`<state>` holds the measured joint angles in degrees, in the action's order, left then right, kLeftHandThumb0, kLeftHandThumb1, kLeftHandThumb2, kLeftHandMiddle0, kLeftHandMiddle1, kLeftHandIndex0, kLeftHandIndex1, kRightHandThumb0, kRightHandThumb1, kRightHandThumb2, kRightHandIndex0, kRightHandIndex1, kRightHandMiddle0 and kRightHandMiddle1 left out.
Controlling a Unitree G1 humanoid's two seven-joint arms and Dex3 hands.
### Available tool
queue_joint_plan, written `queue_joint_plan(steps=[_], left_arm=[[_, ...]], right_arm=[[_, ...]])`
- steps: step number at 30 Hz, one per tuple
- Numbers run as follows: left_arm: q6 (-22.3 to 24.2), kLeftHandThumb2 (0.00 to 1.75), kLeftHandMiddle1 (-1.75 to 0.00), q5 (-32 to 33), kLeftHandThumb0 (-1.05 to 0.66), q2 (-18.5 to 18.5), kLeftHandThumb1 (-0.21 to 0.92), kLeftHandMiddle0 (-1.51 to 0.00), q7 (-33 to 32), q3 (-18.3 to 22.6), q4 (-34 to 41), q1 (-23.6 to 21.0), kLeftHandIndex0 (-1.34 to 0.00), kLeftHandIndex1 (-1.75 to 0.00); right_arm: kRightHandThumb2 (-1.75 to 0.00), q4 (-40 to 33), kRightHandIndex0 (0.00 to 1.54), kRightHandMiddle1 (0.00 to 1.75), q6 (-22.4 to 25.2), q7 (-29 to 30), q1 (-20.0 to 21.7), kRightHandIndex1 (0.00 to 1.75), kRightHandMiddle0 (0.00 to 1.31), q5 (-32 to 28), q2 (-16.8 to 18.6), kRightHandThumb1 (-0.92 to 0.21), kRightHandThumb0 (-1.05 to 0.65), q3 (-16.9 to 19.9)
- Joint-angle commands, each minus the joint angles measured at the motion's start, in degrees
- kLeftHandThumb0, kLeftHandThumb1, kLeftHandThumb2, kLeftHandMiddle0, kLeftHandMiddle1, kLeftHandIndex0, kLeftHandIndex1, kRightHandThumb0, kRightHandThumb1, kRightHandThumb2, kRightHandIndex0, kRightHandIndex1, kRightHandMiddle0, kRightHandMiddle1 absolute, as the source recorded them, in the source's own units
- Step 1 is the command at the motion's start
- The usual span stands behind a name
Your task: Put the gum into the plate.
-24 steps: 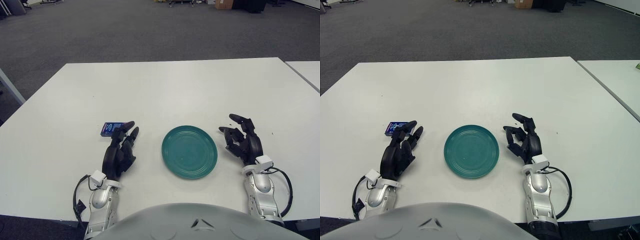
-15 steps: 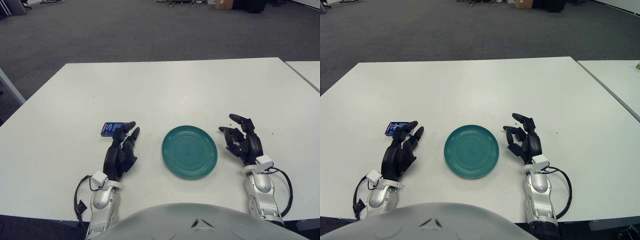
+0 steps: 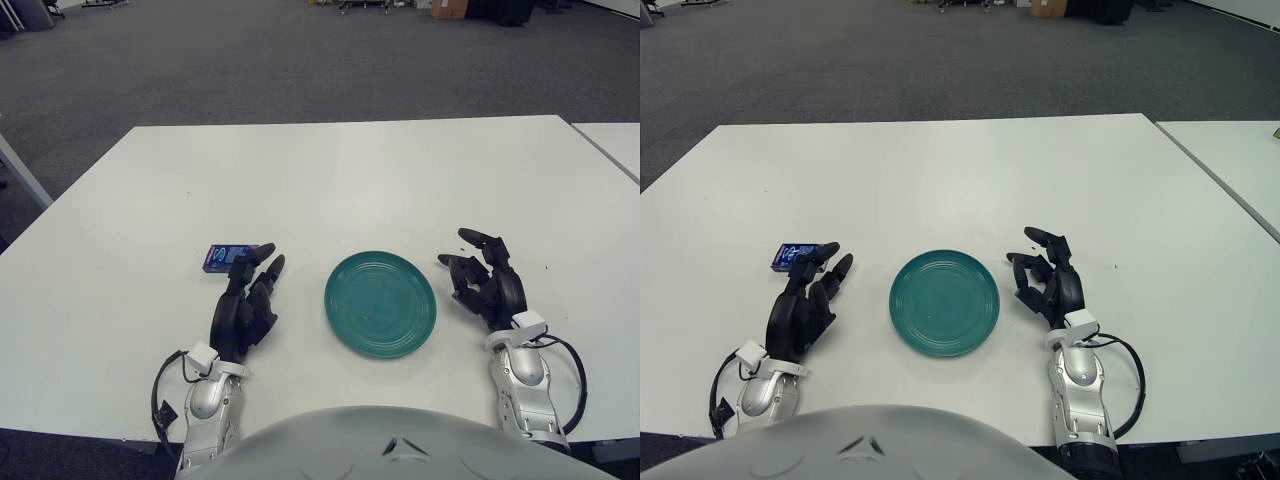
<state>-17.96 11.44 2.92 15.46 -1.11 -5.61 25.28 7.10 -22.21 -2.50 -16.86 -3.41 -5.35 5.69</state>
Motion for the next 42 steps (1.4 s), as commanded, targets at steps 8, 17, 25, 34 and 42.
queue_joint_plan(steps=[8, 17, 25, 34, 42], left_arm=[[1.6, 0.82, -0.03, 0.0, -0.82, 0.9, 0.92, -0.53, -0.5, -0.7, -2.8, 1.8, -0.10, -1.01], [11.1, 0.83, -0.01, -3.4, -0.81, -0.2, 0.92, -0.50, -6.1, -1.7, 13.0, 0.0, -0.03, -0.99], [4.6, 0.76, -0.02, -20.3, -0.79, -10.7, 0.92, -0.50, -13.2, 2.3, 6.3, -13.9, -0.01, -0.99], [-2.7, 0.64, 0.00, -40.5, -0.89, -24.4, 0.92, -0.36, -20.1, 0.0, 3.1, -23.9, 0.00, -0.85], [-11.2, 0.61, -0.01, -47.7, -1.00, -33.8, 0.92, -0.36, -24.0, -2.0, -7.5, -28.1, 0.00, -0.89]], right_arm=[[-0.74, 5.6, 0.57, 0.98, 1.9, 1.0, -5.5, 0.73, 0.03, 2.6, -0.4, -0.80, -0.48, 0.2], [-0.73, 5.4, 0.57, 0.98, 3.6, 1.0, -4.7, 0.73, 0.04, 1.4, -0.5, -0.80, -0.49, 0.9], [-0.71, 6.3, 0.58, 0.98, 3.5, 0.4, -3.9, 0.73, 0.04, 1.0, -0.6, -0.83, -0.49, 1.0], [-0.71, 7.1, 0.58, 0.99, 3.4, 0.6, -3.4, 0.73, 0.06, 1.3, -0.8, -0.83, -0.49, 0.9], [-0.72, 8.1, 0.59, 0.98, 2.5, 0.7, -2.7, 0.75, 0.06, 1.4, -1.2, -0.82, -0.47, 1.1]])
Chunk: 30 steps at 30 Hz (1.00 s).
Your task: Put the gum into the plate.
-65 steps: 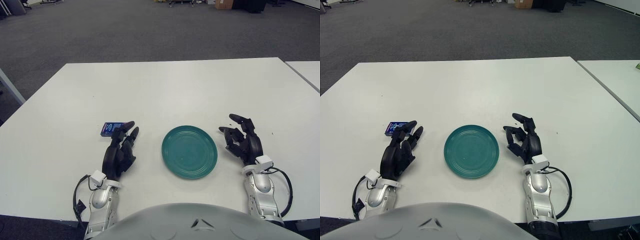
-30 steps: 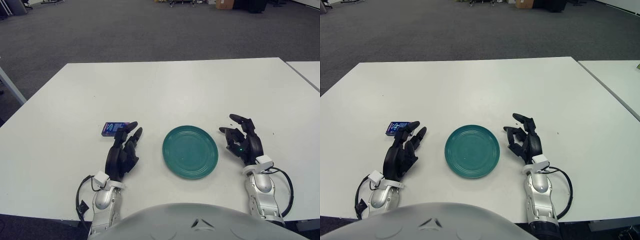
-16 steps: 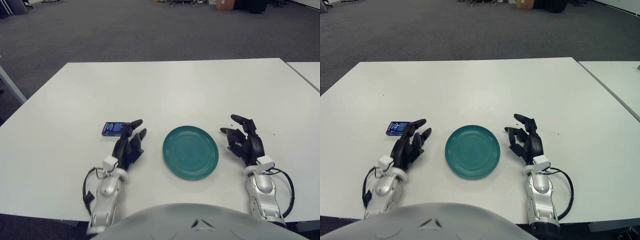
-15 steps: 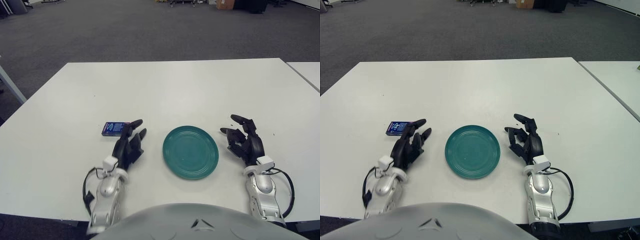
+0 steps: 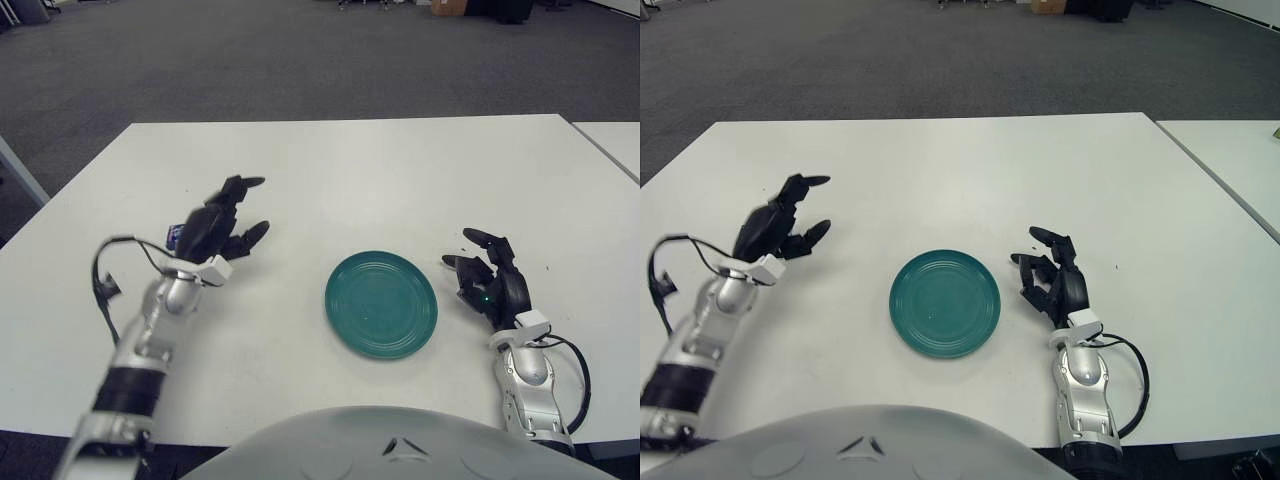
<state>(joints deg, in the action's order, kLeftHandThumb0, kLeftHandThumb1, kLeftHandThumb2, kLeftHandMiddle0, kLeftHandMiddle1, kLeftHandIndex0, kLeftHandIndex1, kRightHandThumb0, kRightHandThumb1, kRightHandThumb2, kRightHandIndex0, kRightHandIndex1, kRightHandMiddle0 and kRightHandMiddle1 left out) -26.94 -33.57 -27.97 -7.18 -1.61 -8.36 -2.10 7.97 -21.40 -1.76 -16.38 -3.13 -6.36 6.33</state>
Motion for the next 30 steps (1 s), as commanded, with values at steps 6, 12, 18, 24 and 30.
queue_joint_plan(steps=[6, 12, 18, 24, 30], left_arm=[[-3.4, 0.56, -0.01, -5.3, -1.04, -6.8, 0.92, -0.36, -0.5, -3.5, -9.2, -3.7, -0.01, -0.98], [-4.0, 0.51, 0.00, -6.6, -1.05, -10.2, 0.92, -0.32, 2.4, -5.9, -12.2, -6.8, 0.00, -1.05], [-6.3, 0.44, 0.00, -6.9, -1.05, -12.4, 0.92, -0.30, 2.5, -7.7, -17.1, -9.2, 0.00, -1.11], [-8.7, 0.39, -0.01, -4.9, -1.05, -13.3, 0.92, -0.32, 2.8, -8.0, -18.6, -9.2, -0.01, -1.19], [-9.6, 0.39, -0.03, -2.8, -1.05, -13.9, 0.92, -0.35, 2.9, -7.1, -20.2, -9.7, -0.01, -1.22]], right_arm=[[-0.72, 8.5, 0.58, 0.98, 1.2, -0.2, -2.5, 0.75, 0.06, 0.7, -0.2, -0.82, -0.48, 0.7], [-0.72, 9.0, 0.58, 0.98, 1.1, -0.2, -2.3, 0.75, 0.05, 0.8, -0.2, -0.82, -0.47, 0.8], [-0.72, 9.6, 0.58, 0.99, 0.8, 0.0, -2.2, 0.75, 0.05, 1.0, -0.2, -0.82, -0.47, 0.8], [-0.72, 10.1, 0.60, 0.98, 0.3, 0.0, -2.1, 0.76, 0.04, 1.0, -0.4, -0.82, -0.47, 1.0], [-0.73, 10.5, 0.59, 0.97, 0.3, -0.1, -1.9, 0.76, 0.03, 1.1, -0.7, -0.82, -0.47, 1.0]])
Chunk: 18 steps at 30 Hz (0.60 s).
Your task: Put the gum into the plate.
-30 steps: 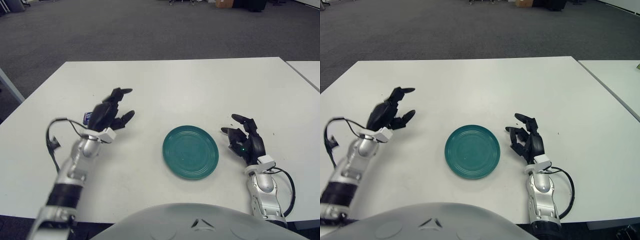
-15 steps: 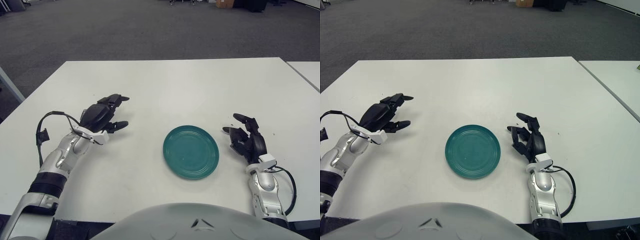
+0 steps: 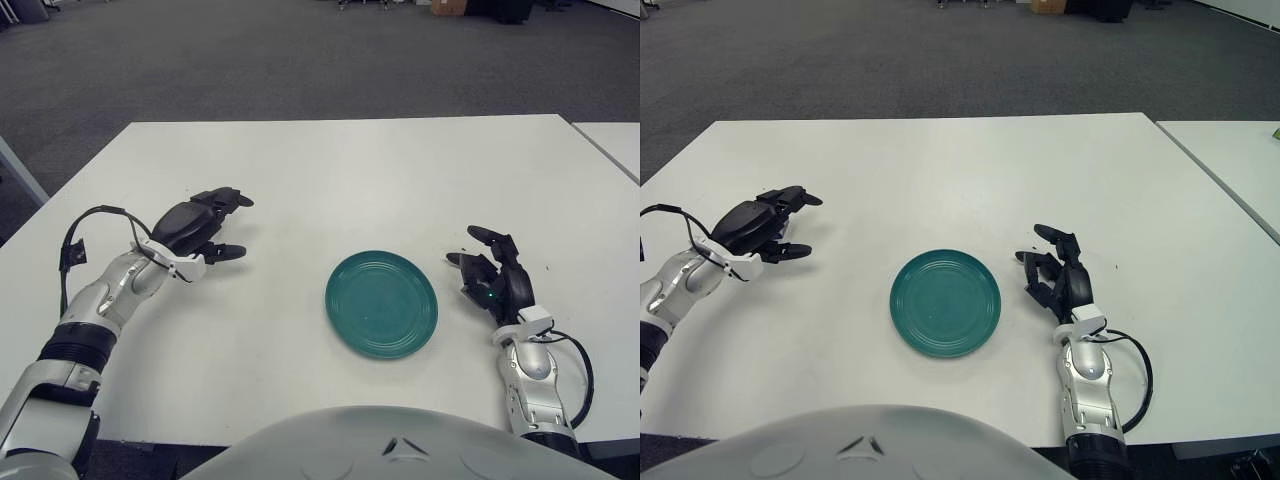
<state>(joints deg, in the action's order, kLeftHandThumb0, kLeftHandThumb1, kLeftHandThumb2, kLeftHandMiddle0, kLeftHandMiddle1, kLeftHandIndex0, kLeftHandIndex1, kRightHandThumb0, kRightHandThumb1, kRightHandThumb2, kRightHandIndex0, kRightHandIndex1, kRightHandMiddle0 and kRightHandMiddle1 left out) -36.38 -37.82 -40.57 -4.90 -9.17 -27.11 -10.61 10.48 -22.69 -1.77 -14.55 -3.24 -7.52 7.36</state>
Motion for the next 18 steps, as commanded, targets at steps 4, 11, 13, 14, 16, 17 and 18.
queue_joint_plan(steps=[4, 11, 13, 14, 16, 17, 18], left_arm=[[0.8, 0.39, -0.03, 1.7, -1.05, -2.1, 0.92, -0.34, 0.2, 0.8, -5.3, -3.2, 0.00, -1.22], [6.6, 0.40, -0.01, -3.1, -1.05, -2.5, 0.92, -0.29, -5.3, -0.1, -8.8, -5.1, 0.00, -1.14], [9.7, 0.41, -0.01, -4.9, -1.05, -2.0, 0.92, -0.26, -7.8, -0.4, -9.2, -5.5, 0.00, -1.08], [10.5, 0.42, -0.01, -5.3, -1.05, -1.9, 0.92, -0.24, -8.5, -0.5, -9.3, -5.5, 0.00, -1.06], [11.9, 0.43, -0.01, -5.9, -1.05, -1.6, 0.92, -0.23, -9.9, -0.7, -9.9, -6.0, 0.00, -1.04], [12.6, 0.43, -0.01, -6.2, -1.05, -1.4, 0.92, -0.22, -10.7, -0.9, -10.3, -6.3, 0.00, -1.03], [13.7, 0.43, 0.00, -6.6, -1.05, -1.1, 0.92, -0.21, -11.5, -1.0, -10.8, -6.8, 0.00, -1.02]], right_arm=[[-0.72, 8.6, 0.59, 0.97, 1.4, -0.3, -3.5, 0.76, 0.02, 1.2, 0.2, -0.82, -0.48, 0.0], [-0.72, 9.0, 0.60, 0.98, 1.1, -0.2, -3.3, 0.76, 0.02, 1.2, -0.1, -0.83, -0.48, 0.0], [-0.72, 9.3, 0.60, 0.98, 1.0, -0.2, -3.2, 0.76, 0.02, 1.2, -0.2, -0.82, -0.47, 0.1], [-0.72, 9.4, 0.60, 0.98, 1.0, -0.2, -3.2, 0.76, 0.02, 1.2, -0.3, -0.82, -0.47, 0.1], [-0.72, 9.4, 0.60, 0.97, 1.0, -0.2, -3.2, 0.77, 0.02, 1.2, -0.4, -0.82, -0.47, 0.1], [-0.72, 9.4, 0.60, 0.97, 1.0, -0.2, -3.2, 0.77, 0.02, 1.2, -0.4, -0.82, -0.47, 0.1], [-0.73, 9.3, 0.60, 0.97, 1.1, -0.2, -3.2, 0.77, 0.02, 1.2, -0.4, -0.81, -0.47, 0.2]])
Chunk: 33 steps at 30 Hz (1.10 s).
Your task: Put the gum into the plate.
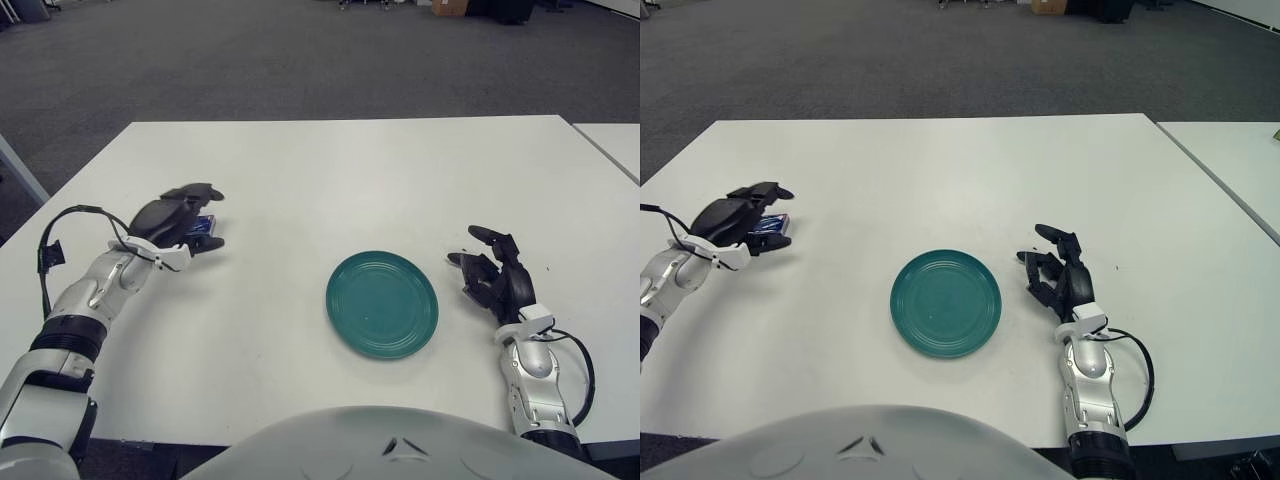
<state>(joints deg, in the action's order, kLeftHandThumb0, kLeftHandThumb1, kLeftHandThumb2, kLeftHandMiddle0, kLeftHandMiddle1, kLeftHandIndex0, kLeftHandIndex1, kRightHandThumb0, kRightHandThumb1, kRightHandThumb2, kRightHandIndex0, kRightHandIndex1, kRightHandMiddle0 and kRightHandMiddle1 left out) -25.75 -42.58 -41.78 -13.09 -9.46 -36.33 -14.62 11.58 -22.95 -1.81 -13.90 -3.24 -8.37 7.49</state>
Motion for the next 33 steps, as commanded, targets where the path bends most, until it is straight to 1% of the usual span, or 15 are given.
queue_joint_plan(steps=[1, 7, 10, 11, 14, 17, 20, 23, 26, 33], left_arm=[[3.9, 0.44, 0.00, -2.1, -1.05, 0.2, 0.92, -0.20, -3.8, -0.9, -2.0, -3.1, 0.00, -1.00], [7.7, 0.46, 0.00, -3.3, -1.05, 0.6, 0.92, -0.15, -4.1, -2.8, -5.5, -5.8, 0.00, -0.91], [8.3, 0.43, 0.00, -4.2, -1.05, 0.9, 0.92, -0.13, -5.2, -4.8, -11.5, -8.5, 0.00, -0.91], [8.5, 0.43, 0.00, -4.6, -1.05, 1.2, 0.92, -0.13, -5.8, -5.6, -14.4, -9.7, 0.00, -0.92], [8.7, 0.40, 0.00, -5.3, -1.05, 1.9, 0.92, -0.11, -7.2, -7.7, -19.7, -12.1, 0.00, -1.02], [8.6, 0.38, 0.00, -5.6, -1.05, 2.5, 0.92, -0.08, -7.9, -9.4, -22.6, -13.6, 0.00, -1.10], [8.7, 0.38, 0.00, -5.5, -1.05, 3.1, 0.92, -0.06, -8.1, -10.7, -24.8, -14.7, 0.00, -1.12], [9.3, 0.38, 0.00, -5.2, -1.05, 4.3, 0.92, -0.06, -7.9, -11.9, -27.7, -15.9, 0.00, -1.11], [9.7, 0.40, 0.00, -4.7, -1.05, 5.5, 0.92, -0.05, -7.2, -12.9, -30.8, -17.2, 0.00, -1.07], [8.6, 0.40, 0.00, -3.3, -1.05, 6.1, 0.92, -0.05, -6.5, -13.9, -34.3, -18.0, 0.00, -0.99]], right_arm=[[-0.73, 8.3, 0.60, 0.97, 1.4, -0.2, -3.8, 0.77, 0.02, 1.2, 0.4, -0.81, -0.47, 0.1], [-0.73, 8.5, 0.60, 0.97, 1.2, -0.4, -3.9, 0.78, 0.01, 1.0, 0.3, -0.80, -0.46, 0.1], [-0.75, 8.7, 0.60, 0.97, 1.2, -0.5, -3.8, 0.79, 0.01, 0.8, 0.2, -0.79, -0.44, 0.2], [-0.75, 8.7, 0.60, 0.97, 1.3, -0.5, -3.8, 0.79, 0.01, 0.8, 0.2, -0.79, -0.44, 0.2], [-0.76, 9.0, 0.59, 0.98, 1.4, -0.7, -3.8, 0.80, 0.00, 0.6, 0.0, -0.78, -0.42, 0.3], [-0.78, 9.2, 0.59, 0.98, 1.4, -0.9, -3.7, 0.82, 0.00, 0.3, -0.1, -0.76, -0.41, 0.4], [-0.80, 9.3, 0.59, 0.97, 1.3, -1.3, -3.8, 0.83, 0.00, -0.1, -0.2, -0.75, -0.41, 0.5], [-0.80, 9.4, 0.59, 0.97, 1.1, -2.0, -3.9, 0.84, 0.00, -0.7, -0.2, -0.74, -0.41, 0.7], [-0.80, 9.5, 0.58, 0.97, 0.8, -3.0, -4.1, 0.83, 0.00, -1.3, -0.2, -0.74, -0.44, 0.9], [-0.78, 10.0, 0.55, 0.99, -0.2, -3.3, -4.5, 0.79, 0.00, -1.1, -0.1, -0.76, -0.46, 1.0]])
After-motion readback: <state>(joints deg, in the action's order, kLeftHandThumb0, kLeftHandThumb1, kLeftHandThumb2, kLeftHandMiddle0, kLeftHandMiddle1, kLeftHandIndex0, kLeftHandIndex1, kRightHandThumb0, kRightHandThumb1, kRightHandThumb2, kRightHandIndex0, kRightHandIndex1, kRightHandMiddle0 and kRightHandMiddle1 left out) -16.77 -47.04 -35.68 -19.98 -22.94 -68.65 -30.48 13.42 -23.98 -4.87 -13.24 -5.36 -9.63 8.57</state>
